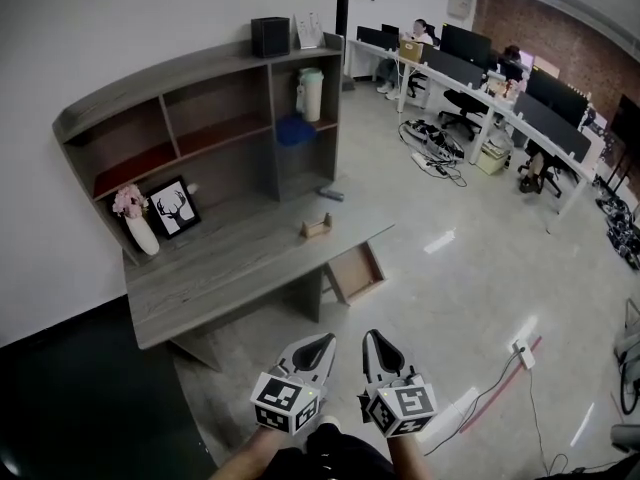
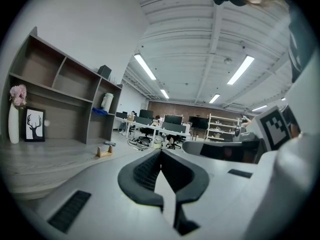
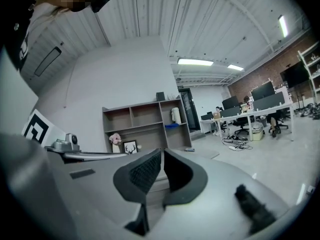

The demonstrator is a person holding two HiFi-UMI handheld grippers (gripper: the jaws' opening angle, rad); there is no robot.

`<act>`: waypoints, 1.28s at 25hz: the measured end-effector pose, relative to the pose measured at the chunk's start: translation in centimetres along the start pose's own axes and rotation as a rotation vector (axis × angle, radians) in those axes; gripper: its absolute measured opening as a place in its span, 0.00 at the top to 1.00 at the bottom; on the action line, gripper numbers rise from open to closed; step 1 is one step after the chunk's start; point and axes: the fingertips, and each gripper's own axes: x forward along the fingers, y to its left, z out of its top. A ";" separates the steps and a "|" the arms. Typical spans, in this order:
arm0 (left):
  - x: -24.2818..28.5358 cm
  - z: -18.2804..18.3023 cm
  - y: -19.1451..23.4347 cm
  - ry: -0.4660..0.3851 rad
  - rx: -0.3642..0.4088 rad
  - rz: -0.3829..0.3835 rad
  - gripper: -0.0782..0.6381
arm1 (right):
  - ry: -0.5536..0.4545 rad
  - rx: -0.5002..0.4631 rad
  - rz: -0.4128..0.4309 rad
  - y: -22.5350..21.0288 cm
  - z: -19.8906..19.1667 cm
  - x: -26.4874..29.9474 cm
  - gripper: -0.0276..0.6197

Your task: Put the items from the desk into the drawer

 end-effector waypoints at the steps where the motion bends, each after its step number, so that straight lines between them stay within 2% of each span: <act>1: 0.4 0.0 0.4 -0.001 -0.001 0.007 0.88 | -0.001 -0.002 0.003 -0.3 0.1 0.3 0.94; 7: 3.0 0.5 1.8 -0.015 -0.013 0.041 0.88 | -0.010 0.002 0.005 -2.4 0.6 1.9 0.94; 16: 5.1 0.3 1.8 -0.017 -0.010 0.045 0.88 | -0.023 0.016 0.005 -4.4 0.4 3.1 0.94; 32: 4.9 0.1 2.6 -0.021 -0.034 0.071 0.88 | 0.000 0.045 0.028 -3.5 -0.7 4.1 0.94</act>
